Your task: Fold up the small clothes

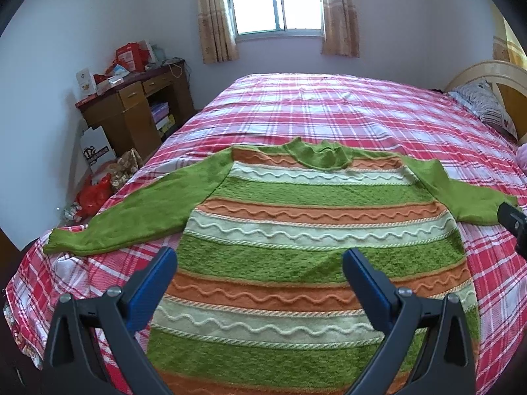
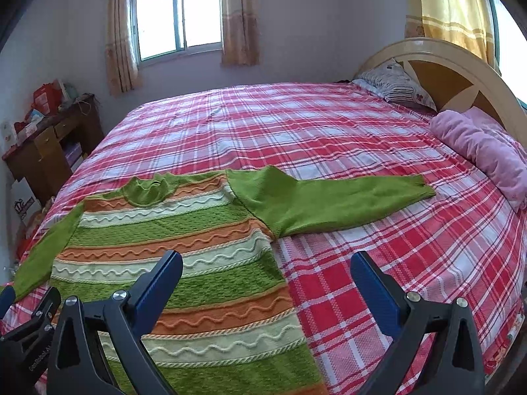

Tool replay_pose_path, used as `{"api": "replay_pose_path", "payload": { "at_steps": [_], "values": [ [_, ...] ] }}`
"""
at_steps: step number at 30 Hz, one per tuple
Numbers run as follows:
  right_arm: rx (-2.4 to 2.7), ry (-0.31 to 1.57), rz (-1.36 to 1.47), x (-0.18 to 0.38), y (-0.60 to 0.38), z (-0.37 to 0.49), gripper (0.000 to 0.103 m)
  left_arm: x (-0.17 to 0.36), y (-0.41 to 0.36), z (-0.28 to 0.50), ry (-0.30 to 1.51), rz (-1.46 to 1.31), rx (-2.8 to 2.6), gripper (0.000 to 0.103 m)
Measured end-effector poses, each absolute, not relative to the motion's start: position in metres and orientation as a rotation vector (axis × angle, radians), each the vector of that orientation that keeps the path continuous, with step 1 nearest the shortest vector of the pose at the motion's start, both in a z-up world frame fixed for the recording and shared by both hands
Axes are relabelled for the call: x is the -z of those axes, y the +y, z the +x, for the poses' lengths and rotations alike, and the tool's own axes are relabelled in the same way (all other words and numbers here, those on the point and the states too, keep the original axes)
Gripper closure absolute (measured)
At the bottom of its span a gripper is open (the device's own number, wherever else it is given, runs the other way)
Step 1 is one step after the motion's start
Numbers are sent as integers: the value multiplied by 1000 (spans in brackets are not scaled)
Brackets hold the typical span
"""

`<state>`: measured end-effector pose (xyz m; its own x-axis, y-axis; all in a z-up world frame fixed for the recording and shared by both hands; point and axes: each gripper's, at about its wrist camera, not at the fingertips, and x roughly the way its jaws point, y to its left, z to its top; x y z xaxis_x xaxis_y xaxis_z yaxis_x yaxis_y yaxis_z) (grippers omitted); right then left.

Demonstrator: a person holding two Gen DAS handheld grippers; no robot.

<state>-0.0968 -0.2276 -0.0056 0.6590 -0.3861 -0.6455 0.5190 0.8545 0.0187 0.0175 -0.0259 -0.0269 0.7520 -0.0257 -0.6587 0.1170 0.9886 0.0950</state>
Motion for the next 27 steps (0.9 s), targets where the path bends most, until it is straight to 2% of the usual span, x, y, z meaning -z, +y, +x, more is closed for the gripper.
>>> {"api": "replay_pose_path", "payload": {
  "at_steps": [15, 27],
  "values": [
    [554, 714, 243, 21, -268, -83, 1, 38, -58, 41, 738, 165, 95, 0],
    [525, 696, 167, 20, -249, -71, 1, 43, -66, 50, 756, 166, 84, 0]
  ]
}}
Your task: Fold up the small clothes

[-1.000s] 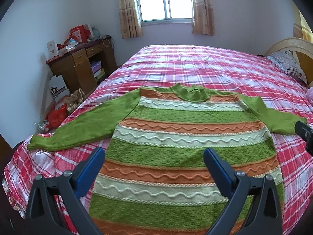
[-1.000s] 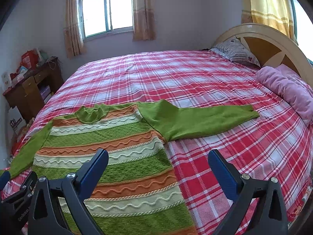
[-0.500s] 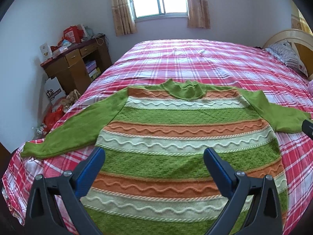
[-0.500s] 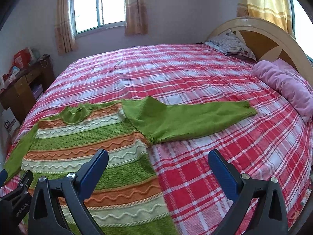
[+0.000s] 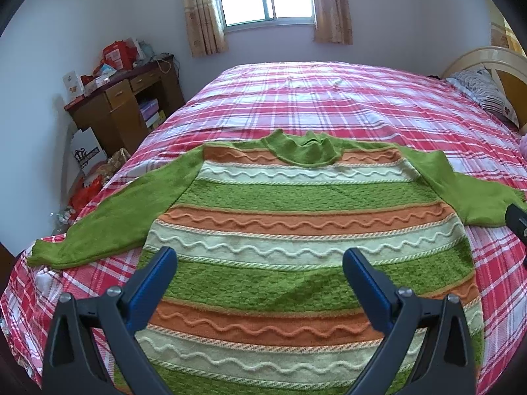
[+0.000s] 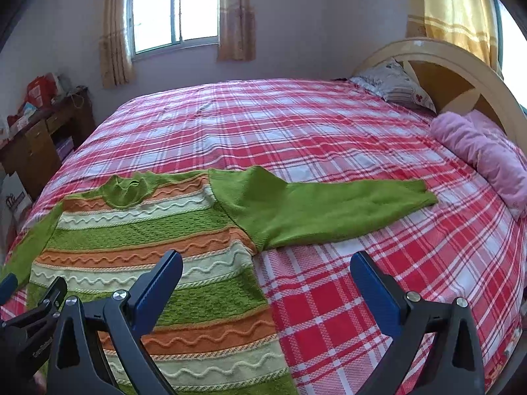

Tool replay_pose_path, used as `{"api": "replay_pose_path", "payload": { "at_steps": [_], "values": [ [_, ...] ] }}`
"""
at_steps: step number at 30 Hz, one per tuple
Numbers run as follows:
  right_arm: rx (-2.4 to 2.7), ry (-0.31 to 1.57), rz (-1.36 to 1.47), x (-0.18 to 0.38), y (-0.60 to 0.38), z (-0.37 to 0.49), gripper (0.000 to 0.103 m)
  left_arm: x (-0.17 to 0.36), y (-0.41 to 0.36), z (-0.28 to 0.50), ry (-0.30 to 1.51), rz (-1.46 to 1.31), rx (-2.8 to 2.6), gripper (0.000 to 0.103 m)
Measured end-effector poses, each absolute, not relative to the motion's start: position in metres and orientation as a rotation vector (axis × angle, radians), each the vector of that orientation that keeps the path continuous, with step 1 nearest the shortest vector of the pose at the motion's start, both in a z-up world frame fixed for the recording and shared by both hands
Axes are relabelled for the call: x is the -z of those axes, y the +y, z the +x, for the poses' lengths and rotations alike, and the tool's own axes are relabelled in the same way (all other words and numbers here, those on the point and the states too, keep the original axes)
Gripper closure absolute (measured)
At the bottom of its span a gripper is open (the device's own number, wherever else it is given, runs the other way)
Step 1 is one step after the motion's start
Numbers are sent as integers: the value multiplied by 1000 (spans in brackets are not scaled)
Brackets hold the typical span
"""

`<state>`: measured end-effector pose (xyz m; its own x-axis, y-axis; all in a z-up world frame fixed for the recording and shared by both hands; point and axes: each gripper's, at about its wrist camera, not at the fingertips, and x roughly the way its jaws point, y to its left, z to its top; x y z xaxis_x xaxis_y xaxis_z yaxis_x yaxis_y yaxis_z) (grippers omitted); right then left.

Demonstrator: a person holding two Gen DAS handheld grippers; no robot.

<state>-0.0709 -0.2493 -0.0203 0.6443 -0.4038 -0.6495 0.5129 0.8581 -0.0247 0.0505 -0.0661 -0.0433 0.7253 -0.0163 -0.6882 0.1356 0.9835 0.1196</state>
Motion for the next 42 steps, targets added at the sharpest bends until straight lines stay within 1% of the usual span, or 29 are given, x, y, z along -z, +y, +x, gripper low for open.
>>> {"api": "replay_pose_path", "payload": {
  "at_steps": [27, 31, 34, 37, 42],
  "values": [
    [559, 693, 210, 28, -296, -69, 1, 47, -88, 60, 748, 147, 107, 0],
    [535, 635, 231, 32, -326, -76, 1, 45, -87, 56, 706, 141, 133, 0],
    [568, 666, 255, 42, -363, -78, 1, 45, -87, 55, 690, 134, 147, 0],
    [619, 670, 362, 53, -414, -90, 1, 50, -87, 61, 736, 149, 147, 0],
    [750, 589, 590, 72, -519, -124, 2, 57, -80, 65, 759, 146, 125, 0]
  ]
}}
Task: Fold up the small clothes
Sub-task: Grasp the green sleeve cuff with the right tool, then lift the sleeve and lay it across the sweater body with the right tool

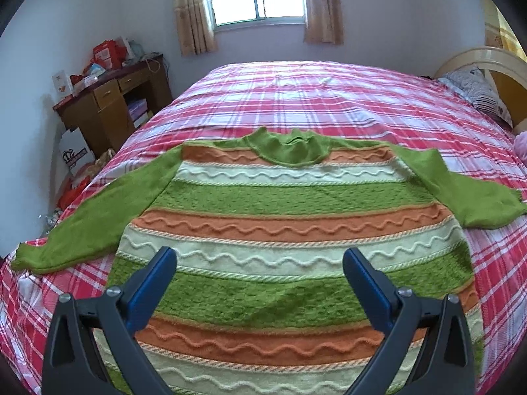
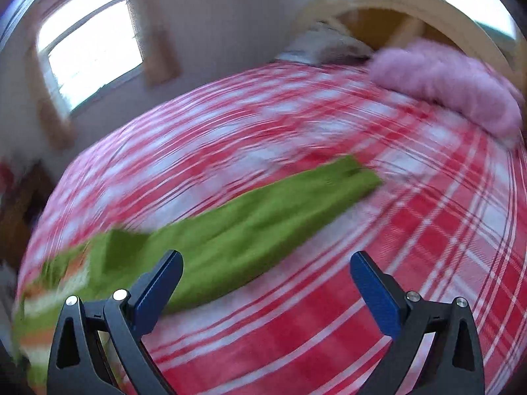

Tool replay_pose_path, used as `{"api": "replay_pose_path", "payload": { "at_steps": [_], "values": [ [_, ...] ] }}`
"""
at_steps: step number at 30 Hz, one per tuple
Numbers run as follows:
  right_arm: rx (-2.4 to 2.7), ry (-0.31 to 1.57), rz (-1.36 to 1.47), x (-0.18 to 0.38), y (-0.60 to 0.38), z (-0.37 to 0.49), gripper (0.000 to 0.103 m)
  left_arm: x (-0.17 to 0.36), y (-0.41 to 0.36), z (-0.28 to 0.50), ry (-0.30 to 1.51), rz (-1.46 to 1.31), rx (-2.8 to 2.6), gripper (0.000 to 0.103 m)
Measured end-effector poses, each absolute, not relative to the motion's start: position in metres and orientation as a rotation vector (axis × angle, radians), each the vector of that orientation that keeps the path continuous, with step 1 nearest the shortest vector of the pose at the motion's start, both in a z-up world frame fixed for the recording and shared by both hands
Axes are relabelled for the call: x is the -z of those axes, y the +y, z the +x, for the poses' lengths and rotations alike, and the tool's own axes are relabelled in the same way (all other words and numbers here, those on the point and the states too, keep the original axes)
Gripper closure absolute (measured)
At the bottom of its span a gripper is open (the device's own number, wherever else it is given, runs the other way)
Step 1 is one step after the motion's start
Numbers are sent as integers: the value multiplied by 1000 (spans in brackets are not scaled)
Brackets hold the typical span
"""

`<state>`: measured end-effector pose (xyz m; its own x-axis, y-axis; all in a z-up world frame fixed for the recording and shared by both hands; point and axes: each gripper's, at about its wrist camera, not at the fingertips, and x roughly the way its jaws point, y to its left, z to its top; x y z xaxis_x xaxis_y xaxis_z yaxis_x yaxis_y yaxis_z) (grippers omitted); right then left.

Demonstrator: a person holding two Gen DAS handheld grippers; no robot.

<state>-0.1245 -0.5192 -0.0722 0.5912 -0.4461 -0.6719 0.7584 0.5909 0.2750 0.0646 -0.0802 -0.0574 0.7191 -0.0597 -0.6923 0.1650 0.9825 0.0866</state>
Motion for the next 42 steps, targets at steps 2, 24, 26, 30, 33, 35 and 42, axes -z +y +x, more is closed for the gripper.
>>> {"api": "replay_pose_path", "payload": {
  "at_steps": [2, 24, 26, 30, 33, 35, 42],
  "values": [
    [767, 582, 701, 85, -557, -131, 8, 58, -76, 66, 767, 128, 124, 0],
    [673, 574, 839, 83, -619, -119, 96, 53, -55, 68, 777, 61, 157, 0],
    [628, 549, 828, 65, -603, -118, 96, 48, -48, 65, 762, 48, 156, 0],
    [497, 507, 760, 17, -550, -104, 96, 40, -32, 61, 743, 25, 141, 0],
    [384, 490, 715, -14, -501, -86, 96, 38, -16, 59, 739, 1, 128, 0],
    [289, 491, 688, -33, -458, -67, 96, 36, -5, 57, 733, -12, 117, 0],
    [-33, 533, 612, -57, -308, 0, 96, 33, 40, 53, 709, -58, 58, 0]
  ]
}}
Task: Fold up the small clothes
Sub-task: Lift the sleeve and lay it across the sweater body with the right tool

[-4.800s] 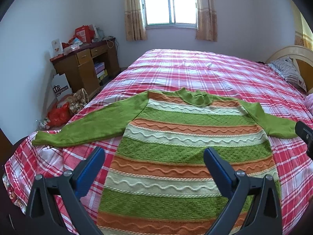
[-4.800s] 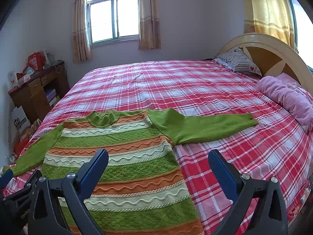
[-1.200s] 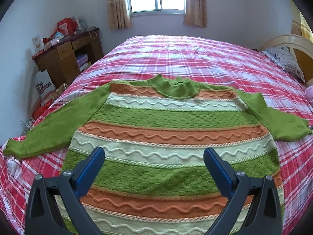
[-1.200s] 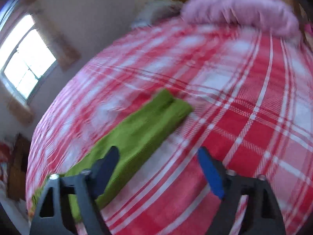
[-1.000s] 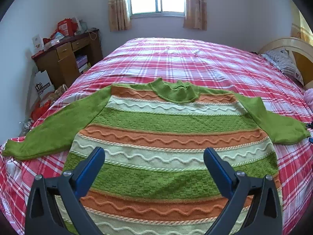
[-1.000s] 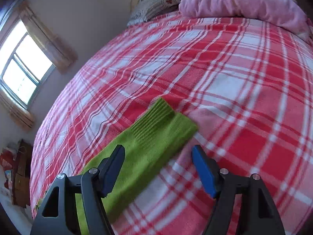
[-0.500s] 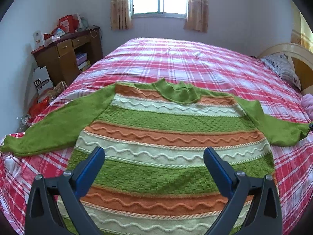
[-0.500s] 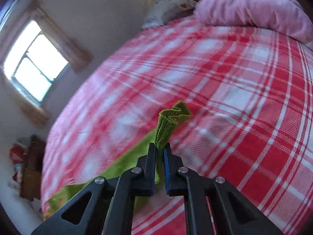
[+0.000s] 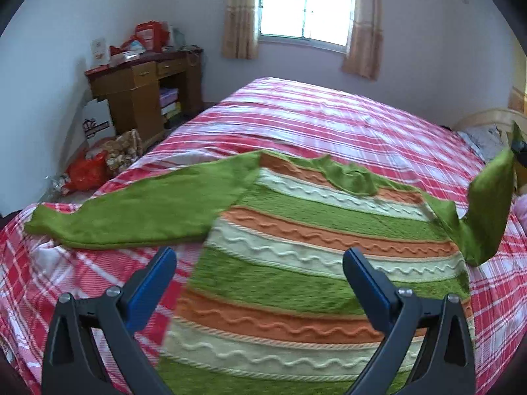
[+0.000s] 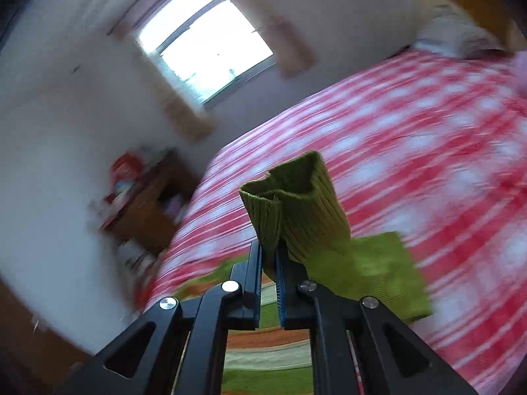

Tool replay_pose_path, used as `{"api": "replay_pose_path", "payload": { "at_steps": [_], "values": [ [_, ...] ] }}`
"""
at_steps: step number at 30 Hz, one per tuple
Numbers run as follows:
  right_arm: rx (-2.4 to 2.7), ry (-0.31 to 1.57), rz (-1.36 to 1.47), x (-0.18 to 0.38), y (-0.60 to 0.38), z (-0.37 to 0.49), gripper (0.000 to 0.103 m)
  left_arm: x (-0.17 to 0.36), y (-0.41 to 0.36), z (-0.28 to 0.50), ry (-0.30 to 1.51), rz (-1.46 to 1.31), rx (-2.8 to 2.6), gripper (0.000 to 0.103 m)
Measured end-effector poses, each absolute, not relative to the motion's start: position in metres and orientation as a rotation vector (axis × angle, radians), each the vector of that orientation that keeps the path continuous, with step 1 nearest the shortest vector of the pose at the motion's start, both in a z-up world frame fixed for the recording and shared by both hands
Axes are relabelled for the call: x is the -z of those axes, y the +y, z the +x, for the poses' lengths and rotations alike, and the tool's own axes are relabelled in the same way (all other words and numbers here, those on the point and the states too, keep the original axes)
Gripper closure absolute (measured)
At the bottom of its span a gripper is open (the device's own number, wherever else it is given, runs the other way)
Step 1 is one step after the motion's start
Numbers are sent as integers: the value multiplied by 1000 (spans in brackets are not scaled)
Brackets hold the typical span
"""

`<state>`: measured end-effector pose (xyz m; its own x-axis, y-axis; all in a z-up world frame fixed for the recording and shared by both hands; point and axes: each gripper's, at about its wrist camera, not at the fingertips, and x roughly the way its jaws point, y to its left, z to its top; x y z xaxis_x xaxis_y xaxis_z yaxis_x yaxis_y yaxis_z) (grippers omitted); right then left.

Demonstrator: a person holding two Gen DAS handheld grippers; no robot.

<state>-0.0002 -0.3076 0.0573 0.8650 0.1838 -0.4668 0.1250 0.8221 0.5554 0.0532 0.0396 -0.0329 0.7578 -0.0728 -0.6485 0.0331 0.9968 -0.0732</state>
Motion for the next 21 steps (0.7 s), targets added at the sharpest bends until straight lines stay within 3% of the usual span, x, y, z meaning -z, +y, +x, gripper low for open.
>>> {"api": "replay_pose_path", "payload": {
  "at_steps": [9, 17, 20, 21],
  "values": [
    [-199, 700, 574, 16, -148, 98, 96, 45, 101, 58, 709, -128, -32, 0],
    [-262, 826, 531, 98, -79, 138, 95, 59, 130, 64, 695, -116, -104, 0],
    [-352, 864, 549, 115, -68, 145, 89, 66, 139, 67, 713, -141, -119, 0],
    [-396, 899, 570, 120, -65, 147, 82, 68, 141, 68, 719, -149, -121, 0]
  ]
}}
